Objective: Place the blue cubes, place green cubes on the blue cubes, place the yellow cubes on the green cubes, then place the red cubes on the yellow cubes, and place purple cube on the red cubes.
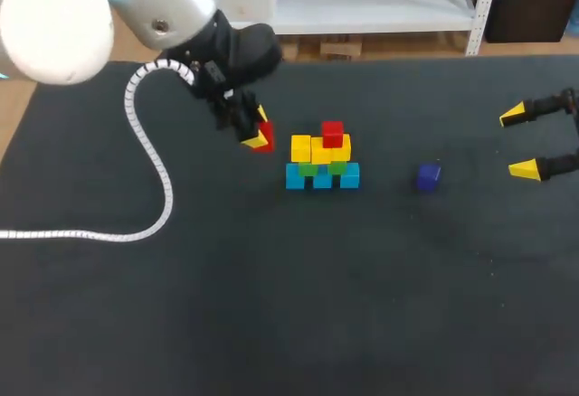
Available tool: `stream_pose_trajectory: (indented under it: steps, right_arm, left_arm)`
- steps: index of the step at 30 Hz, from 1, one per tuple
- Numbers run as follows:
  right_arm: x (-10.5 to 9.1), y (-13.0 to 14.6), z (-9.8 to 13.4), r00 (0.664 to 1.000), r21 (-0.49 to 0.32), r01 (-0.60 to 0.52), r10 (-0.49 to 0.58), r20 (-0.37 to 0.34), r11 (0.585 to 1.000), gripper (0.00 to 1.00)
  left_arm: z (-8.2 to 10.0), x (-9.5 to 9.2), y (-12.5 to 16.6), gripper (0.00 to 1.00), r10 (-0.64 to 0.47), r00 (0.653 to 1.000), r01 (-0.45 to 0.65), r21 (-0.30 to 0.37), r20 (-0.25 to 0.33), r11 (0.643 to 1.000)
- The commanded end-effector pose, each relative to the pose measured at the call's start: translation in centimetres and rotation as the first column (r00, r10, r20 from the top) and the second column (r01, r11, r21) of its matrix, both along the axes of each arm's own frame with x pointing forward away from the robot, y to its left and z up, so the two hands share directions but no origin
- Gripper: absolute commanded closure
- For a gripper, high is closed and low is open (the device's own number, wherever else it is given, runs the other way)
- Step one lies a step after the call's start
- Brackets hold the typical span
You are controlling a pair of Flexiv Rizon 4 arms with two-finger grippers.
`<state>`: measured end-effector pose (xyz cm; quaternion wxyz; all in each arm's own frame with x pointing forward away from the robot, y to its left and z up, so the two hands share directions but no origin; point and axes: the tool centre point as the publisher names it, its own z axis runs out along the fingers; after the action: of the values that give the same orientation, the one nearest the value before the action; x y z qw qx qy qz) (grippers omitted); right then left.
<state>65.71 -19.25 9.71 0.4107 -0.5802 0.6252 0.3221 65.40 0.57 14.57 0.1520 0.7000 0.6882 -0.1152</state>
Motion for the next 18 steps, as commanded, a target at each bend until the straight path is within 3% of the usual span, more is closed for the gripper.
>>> stream_pose_trajectory:
  steps: [1,9,18]
  right_arm:
    - [0.0,0.0,-0.1,1.000,0.001,0.000,0.000,0.001,1.000,0.00]
    - [0.0,0.0,-0.1,1.000,0.001,0.000,0.000,0.001,1.000,0.00]
    - [0.0,0.0,-0.1,1.000,0.001,0.000,0.000,0.001,1.000,0.00]
  left_arm:
    - [-0.1,2.4,-1.4,1.00,-0.034,0.998,0.035,0.022,-0.048,0.999]
    - [-0.6,4.3,-3.0,1.00,-0.034,0.999,0.034,0.008,-0.040,0.999]
    - [-1.6,4.7,-4.6,1.00,-0.046,0.997,0.045,-0.016,-0.063,0.999]
